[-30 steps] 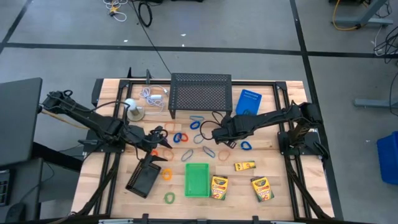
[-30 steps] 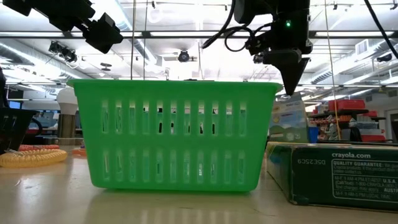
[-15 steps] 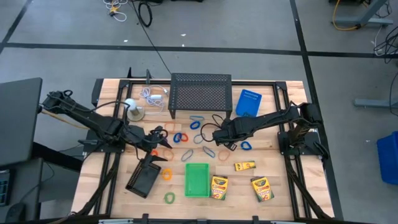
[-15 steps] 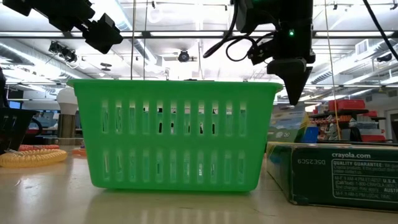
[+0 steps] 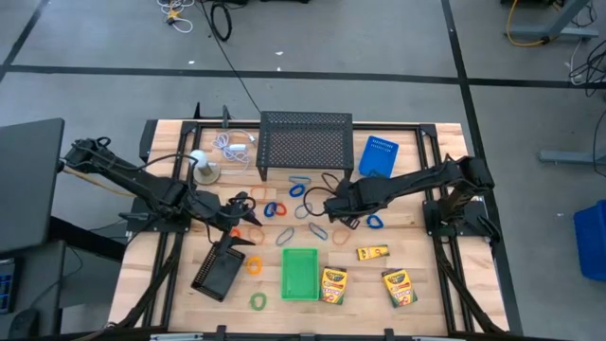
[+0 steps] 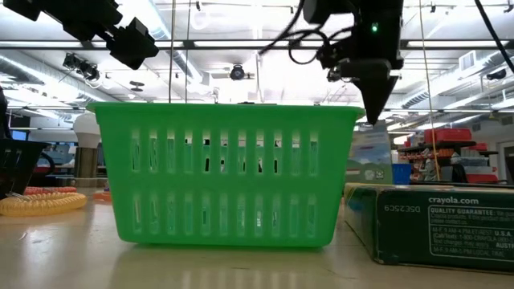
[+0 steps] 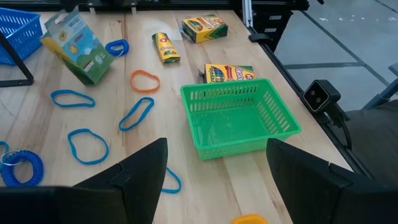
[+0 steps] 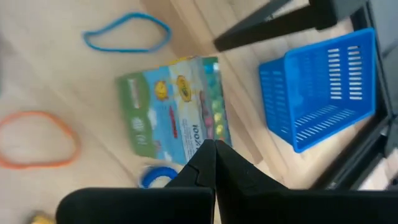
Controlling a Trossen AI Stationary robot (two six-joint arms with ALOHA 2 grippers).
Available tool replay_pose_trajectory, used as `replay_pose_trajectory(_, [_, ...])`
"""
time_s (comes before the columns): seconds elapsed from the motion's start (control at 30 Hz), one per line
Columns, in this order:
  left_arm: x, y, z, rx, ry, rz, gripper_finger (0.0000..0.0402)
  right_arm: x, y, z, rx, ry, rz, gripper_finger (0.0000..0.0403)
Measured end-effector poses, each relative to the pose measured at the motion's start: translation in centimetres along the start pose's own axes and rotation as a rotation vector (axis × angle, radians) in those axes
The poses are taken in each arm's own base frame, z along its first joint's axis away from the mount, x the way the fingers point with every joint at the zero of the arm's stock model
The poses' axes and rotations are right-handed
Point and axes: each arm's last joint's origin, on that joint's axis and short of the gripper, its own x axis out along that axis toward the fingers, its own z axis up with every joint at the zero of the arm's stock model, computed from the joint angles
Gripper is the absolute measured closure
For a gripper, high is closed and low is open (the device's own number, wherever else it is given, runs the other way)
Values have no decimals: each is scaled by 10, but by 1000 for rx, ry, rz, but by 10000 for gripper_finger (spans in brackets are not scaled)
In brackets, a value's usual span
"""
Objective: Pick & Place Office Desk Supplies
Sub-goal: Put the crayon box into the green bin
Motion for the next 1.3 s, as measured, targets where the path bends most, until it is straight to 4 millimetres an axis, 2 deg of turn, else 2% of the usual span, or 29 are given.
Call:
replay_pose_trajectory(0.2, [0,0,0,0,-1,10,118,-3,5,2,7,-2,72,403])
replay_pose_trajectory(1.3, [0,0,0,1,0,10,118,-4,10,4,10,-17,127,400])
